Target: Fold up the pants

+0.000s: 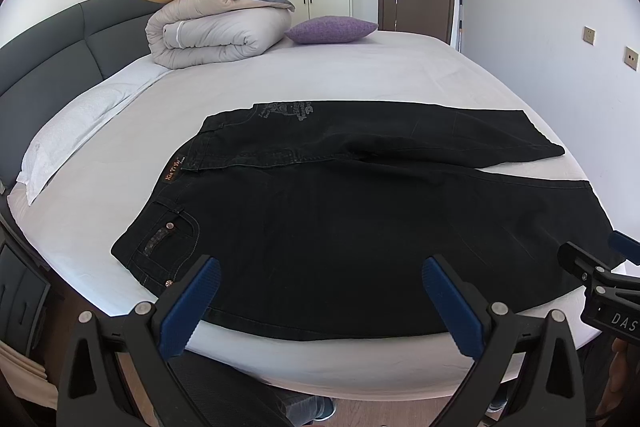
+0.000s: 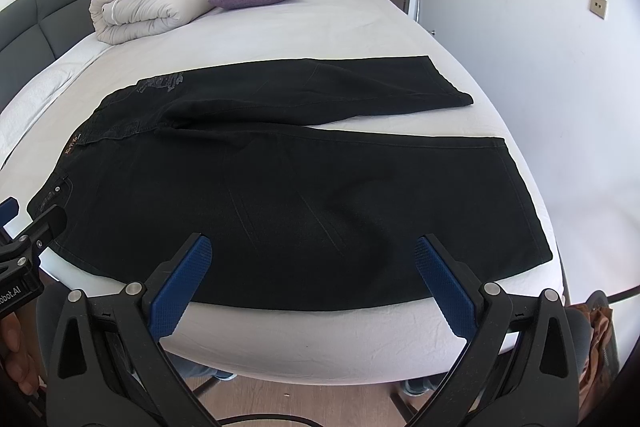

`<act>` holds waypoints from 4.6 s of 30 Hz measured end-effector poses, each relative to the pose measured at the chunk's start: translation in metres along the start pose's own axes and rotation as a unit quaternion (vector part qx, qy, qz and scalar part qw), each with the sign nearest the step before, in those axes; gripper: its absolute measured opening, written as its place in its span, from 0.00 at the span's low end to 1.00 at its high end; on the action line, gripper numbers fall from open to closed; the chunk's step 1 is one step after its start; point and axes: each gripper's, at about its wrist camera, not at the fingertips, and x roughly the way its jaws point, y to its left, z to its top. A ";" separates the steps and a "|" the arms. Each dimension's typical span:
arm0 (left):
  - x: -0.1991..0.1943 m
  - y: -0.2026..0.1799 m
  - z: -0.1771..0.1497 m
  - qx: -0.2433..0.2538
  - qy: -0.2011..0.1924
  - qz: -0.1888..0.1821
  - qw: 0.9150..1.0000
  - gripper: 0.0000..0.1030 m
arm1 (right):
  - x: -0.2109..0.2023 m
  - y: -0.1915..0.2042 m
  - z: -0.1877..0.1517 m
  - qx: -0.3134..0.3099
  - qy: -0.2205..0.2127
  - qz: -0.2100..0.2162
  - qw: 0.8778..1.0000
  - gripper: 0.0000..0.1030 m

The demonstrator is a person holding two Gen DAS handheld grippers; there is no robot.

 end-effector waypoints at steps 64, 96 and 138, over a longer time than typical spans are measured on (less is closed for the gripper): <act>0.003 -0.006 -0.005 0.006 -0.006 -0.001 1.000 1.00 | 0.004 0.006 -0.006 0.000 0.008 0.002 1.000 1.00; 0.196 0.095 0.137 0.148 0.039 0.000 0.988 0.85 | 0.107 -0.026 0.108 -0.110 -0.024 0.203 0.973 1.00; 0.178 0.082 0.130 0.268 -0.011 -0.024 0.963 0.08 | 0.229 0.148 0.279 -0.167 0.082 0.355 0.916 0.44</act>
